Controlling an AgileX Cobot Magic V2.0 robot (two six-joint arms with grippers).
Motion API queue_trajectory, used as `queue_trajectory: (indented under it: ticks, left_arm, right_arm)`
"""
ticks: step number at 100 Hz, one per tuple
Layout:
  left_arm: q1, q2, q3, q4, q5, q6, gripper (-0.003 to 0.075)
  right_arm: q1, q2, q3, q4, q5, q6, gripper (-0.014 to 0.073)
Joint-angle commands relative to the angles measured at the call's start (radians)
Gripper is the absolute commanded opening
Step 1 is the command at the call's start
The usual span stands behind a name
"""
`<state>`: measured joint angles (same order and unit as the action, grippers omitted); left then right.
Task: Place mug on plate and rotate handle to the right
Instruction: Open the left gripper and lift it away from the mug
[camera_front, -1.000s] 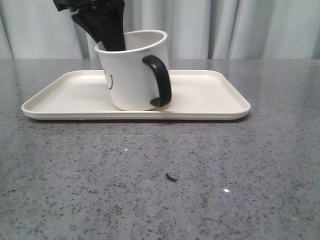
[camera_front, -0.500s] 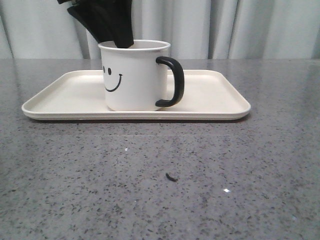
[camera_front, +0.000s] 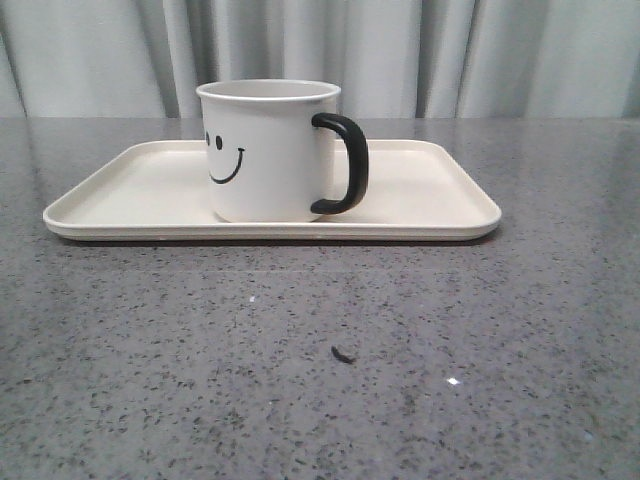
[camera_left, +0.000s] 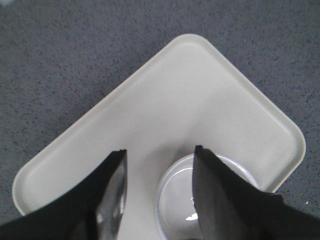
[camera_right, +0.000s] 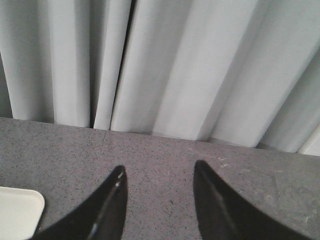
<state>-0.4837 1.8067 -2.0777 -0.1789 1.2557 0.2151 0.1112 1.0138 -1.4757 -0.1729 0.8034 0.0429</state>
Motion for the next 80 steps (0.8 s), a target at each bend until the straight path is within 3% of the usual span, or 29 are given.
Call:
queue_trajectory:
  ticks: [1,23,42,55,80]
  left_arm:
    - [-0.007,-0.103,-0.039,0.027,0.01,-0.01,0.0304]
    - [-0.007,-0.245,-0.039,0.188,0.01,-0.047,0.0263]
    - [-0.007,-0.356,-0.039,0.391,0.01,-0.117,0.0105]
    - [-0.007,-0.416,-0.018,0.43,0.01,-0.119,-0.0016]
    - [-0.007,-0.514,0.078,0.544,0.01,-0.2,-0.0019]
  right_arm:
    - [0.001,-0.009,-0.03,-0.024,-0.07,-0.005,0.0328]
    - [0.001,-0.009,-0.03,-0.024,-0.071,-0.015,0.0328]
    - [0.001,0.01,-0.035,-0.017,-0.08,-0.031,0.0328]
    - [0.003,0.051,-0.057,0.032,-0.085,-0.053,0.0328]
    - [0.1,0.198,-0.214,0.245,-0.022,-0.217,0.0328]
